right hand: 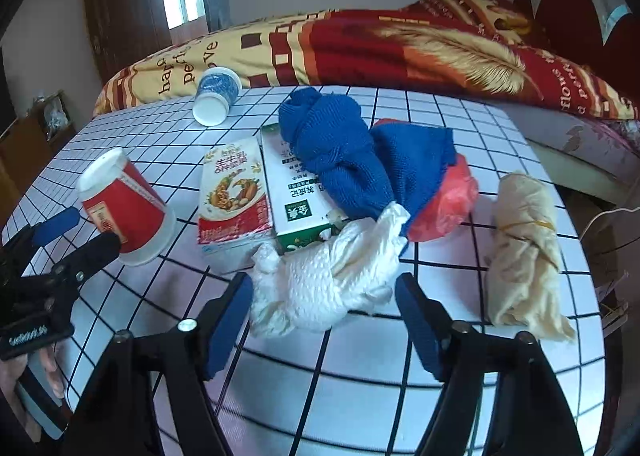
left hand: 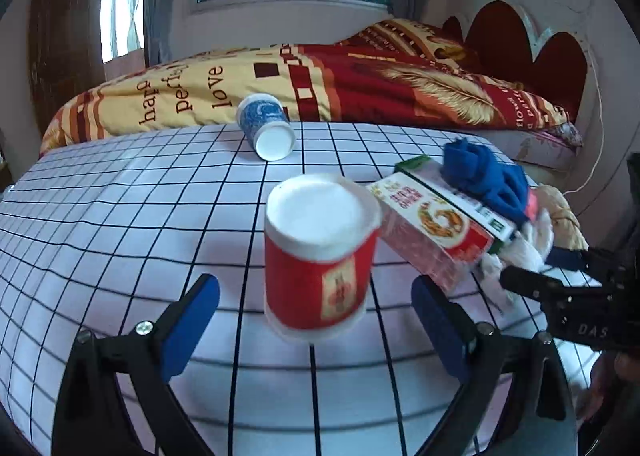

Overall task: Collect trash
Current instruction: 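Grasp the red cup with the left tool while the right tool grasps the white tissue, then lift the red cup and white tissue toward the bin, then lower the cup and tissue over the black bin and open both tools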

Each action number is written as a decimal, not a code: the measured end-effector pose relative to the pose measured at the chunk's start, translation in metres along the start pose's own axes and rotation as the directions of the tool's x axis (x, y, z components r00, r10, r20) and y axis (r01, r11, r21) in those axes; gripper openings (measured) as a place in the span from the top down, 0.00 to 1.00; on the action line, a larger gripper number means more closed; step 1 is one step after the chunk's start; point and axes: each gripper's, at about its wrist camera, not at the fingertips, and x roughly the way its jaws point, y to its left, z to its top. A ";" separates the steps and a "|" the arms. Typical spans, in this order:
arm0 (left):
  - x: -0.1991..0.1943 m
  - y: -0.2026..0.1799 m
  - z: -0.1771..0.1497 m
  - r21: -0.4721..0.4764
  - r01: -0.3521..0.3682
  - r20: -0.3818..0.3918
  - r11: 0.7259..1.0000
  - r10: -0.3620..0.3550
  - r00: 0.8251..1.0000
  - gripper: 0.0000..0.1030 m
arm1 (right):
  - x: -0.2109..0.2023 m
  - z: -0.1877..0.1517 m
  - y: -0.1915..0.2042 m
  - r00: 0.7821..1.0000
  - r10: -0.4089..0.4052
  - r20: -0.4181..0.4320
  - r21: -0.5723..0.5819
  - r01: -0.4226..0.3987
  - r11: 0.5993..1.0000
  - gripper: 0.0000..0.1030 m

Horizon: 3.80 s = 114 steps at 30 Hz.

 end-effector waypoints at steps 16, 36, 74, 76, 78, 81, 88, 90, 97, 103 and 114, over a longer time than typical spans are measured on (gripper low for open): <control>-0.016 -0.012 -0.005 0.048 0.068 -0.005 0.997 -0.067 0.998 0.42 | -0.028 -0.013 0.008 0.995 0.043 0.092 -0.036 -0.040 0.999 0.67; -0.108 -0.098 -0.054 0.184 0.187 0.053 0.965 -0.200 0.978 0.42 | -0.160 -0.111 -0.041 0.965 -0.084 0.248 0.036 0.077 0.996 0.67; -0.147 -0.336 -0.152 0.433 0.547 -0.170 0.716 -0.532 0.830 0.42 | -0.280 -0.319 -0.220 0.893 -0.435 0.112 0.393 0.362 0.845 0.67; -0.147 -0.348 -0.159 0.443 0.567 -0.188 0.694 -0.547 0.816 0.42 | -0.283 -0.328 -0.224 0.885 -0.456 0.099 0.393 0.386 0.835 0.67; -0.146 -0.356 -0.166 0.448 0.584 -0.207 0.676 -0.557 0.804 0.42 | -0.285 -0.337 -0.227 0.870 -0.485 0.087 0.380 0.421 0.824 0.67; -0.145 -0.369 -0.174 0.450 0.605 -0.231 0.657 -0.568 0.790 0.42 | -0.289 -0.347 -0.230 0.857 -0.508 0.081 0.366 0.449 0.815 0.67; -0.134 -0.397 -0.193 0.468 0.638 -0.299 0.612 -0.569 0.766 0.42 | -0.283 -0.372 -0.240 0.868 -0.495 0.025 0.359 0.455 0.815 0.67; -0.128 -0.405 -0.199 0.471 0.650 -0.325 0.597 -0.567 0.757 0.42 | -0.279 -0.380 -0.245 0.874 -0.485 0.009 0.358 0.450 0.818 0.67; -0.104 -0.432 -0.219 0.460 0.693 -0.425 0.556 -0.547 0.721 0.40 | -0.251 -0.392 -0.269 0.909 -0.414 -0.050 0.362 0.403 0.841 0.66; -0.074 -0.433 -0.223 0.416 0.659 -0.424 0.626 -0.507 0.750 0.01 | -0.211 -0.416 -0.305 0.901 -0.372 -0.222 0.392 0.432 0.812 0.02; -0.080 -0.408 -0.221 0.447 0.568 -0.357 0.691 -0.444 0.822 0.01 | -0.223 -0.404 -0.299 0.867 -0.457 -0.199 0.405 0.497 0.767 0.00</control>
